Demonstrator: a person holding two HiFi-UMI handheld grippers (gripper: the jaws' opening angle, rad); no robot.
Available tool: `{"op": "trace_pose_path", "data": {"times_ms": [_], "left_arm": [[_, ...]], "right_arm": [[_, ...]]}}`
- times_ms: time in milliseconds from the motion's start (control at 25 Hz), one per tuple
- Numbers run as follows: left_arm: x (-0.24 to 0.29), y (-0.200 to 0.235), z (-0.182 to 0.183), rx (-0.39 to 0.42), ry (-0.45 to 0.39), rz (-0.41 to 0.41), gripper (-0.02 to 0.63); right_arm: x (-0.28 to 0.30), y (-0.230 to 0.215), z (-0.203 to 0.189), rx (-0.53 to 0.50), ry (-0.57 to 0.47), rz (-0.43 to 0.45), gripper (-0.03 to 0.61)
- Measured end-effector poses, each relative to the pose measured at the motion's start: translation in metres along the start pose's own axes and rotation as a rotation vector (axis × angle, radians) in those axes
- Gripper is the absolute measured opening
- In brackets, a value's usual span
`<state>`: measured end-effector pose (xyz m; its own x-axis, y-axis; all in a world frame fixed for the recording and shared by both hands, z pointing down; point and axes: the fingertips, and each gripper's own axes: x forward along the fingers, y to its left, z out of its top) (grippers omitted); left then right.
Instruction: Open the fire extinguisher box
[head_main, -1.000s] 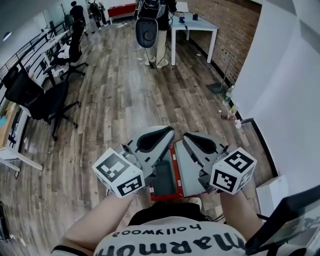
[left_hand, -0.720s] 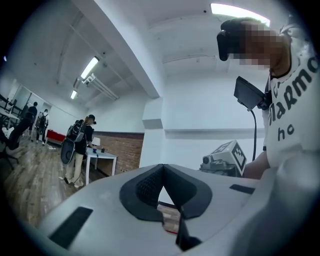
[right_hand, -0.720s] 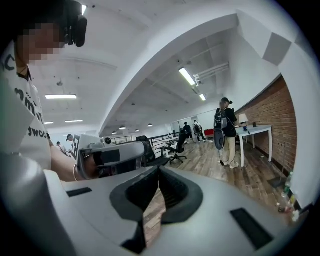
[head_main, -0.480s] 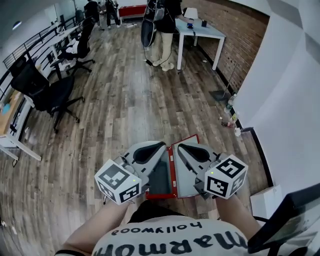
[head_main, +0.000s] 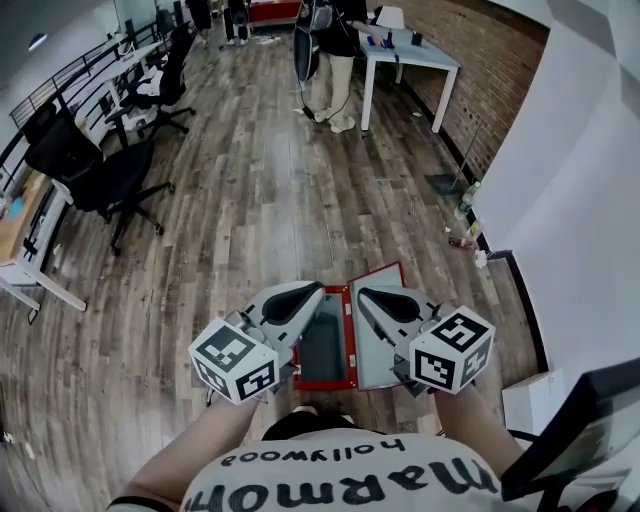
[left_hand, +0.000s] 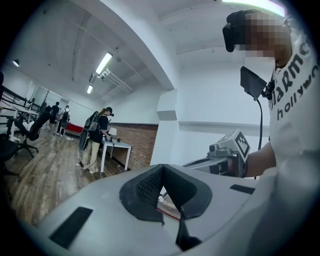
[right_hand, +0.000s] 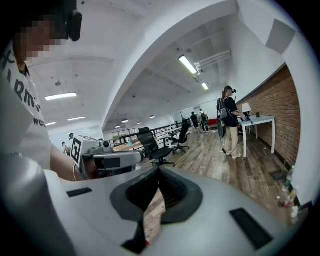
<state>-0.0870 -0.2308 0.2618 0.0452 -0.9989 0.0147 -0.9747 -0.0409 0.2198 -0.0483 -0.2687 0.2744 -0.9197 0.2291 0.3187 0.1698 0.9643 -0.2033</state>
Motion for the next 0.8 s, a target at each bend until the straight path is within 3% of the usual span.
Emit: {"op": "trace_pose_path", "data": {"times_ms": [800], "left_arm": [[-0.021, 0.010, -0.013, -0.004, 0.007, 0.036, 0.006]], "right_arm": [[0.003, -0.003, -0.008, -0.017, 0.000, -0.032, 0.008]]}}
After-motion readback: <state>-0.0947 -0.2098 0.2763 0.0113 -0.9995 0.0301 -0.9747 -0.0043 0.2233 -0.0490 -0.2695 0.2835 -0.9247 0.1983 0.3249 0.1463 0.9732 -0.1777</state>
